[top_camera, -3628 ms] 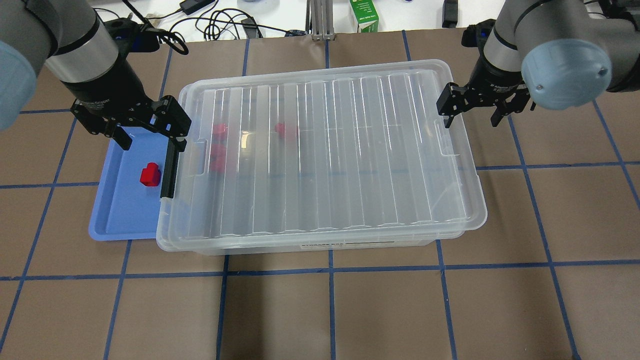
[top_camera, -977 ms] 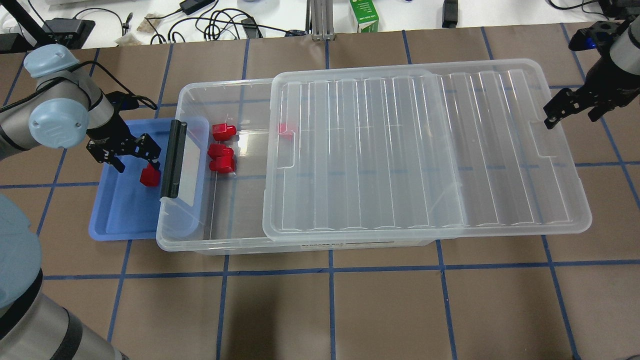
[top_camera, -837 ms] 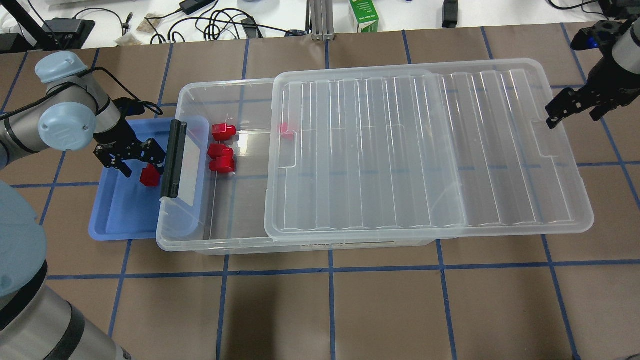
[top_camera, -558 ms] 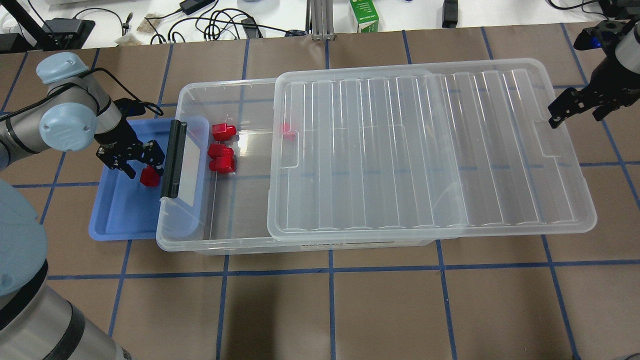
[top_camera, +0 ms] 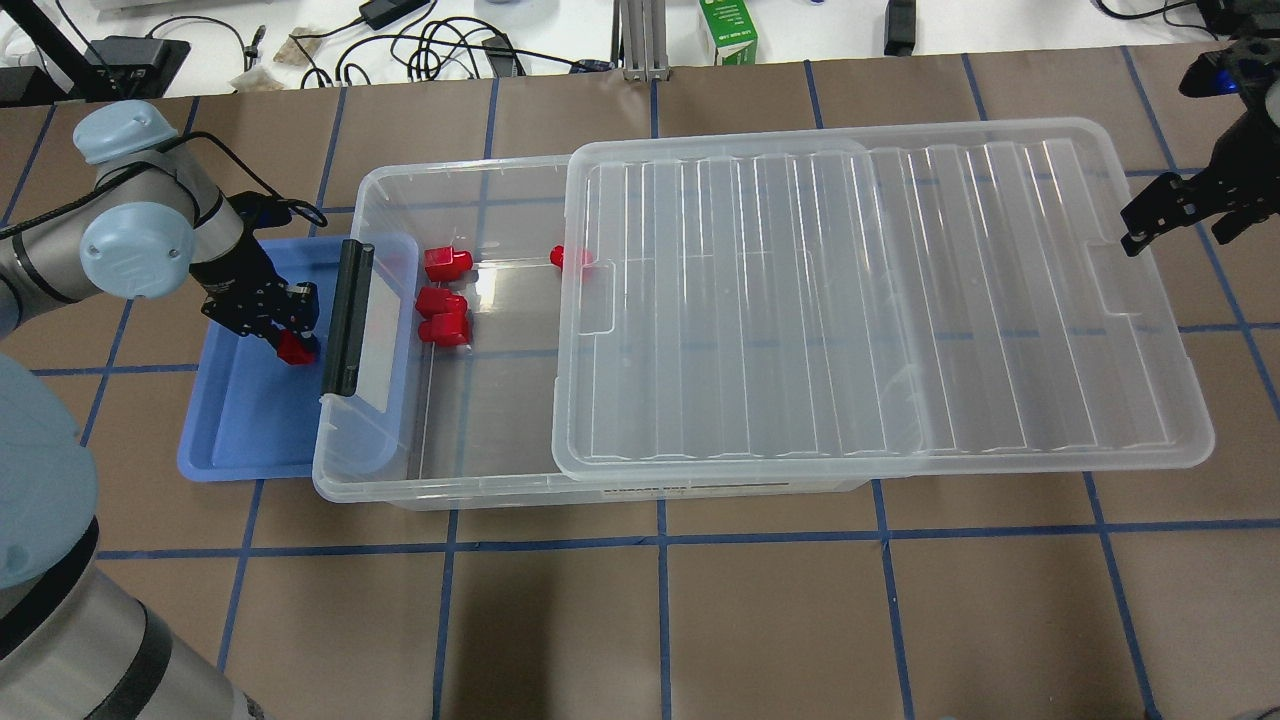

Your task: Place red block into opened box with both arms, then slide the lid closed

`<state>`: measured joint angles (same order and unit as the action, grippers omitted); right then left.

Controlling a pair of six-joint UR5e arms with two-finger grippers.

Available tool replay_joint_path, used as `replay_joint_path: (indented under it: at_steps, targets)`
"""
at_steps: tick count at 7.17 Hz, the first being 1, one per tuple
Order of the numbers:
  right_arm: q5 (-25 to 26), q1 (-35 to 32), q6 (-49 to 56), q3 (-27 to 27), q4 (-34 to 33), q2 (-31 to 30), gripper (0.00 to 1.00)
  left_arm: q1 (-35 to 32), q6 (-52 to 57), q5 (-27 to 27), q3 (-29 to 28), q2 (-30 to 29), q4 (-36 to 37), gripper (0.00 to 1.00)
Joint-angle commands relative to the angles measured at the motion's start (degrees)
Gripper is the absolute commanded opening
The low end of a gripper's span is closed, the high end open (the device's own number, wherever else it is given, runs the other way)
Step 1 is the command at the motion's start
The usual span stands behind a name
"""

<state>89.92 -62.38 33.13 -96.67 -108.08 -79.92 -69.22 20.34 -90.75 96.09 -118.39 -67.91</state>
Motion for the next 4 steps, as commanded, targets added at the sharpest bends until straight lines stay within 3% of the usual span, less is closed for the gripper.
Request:
replay_joint_path:
  at_steps: [1, 4]
  targets:
    - [-0.10, -0.64, -0.52, 6.63, 11.16, -2.94, 1.00, -1.34, 0.22, -0.65, -5.35, 2.71, -1.34, 0.00]
    - [-0.54, -0.90, -2.88, 13.16, 24.90, -9.44, 1.00, -3.01, 0.05, 1.70, -15.11, 9.91, -17.03, 0.00]
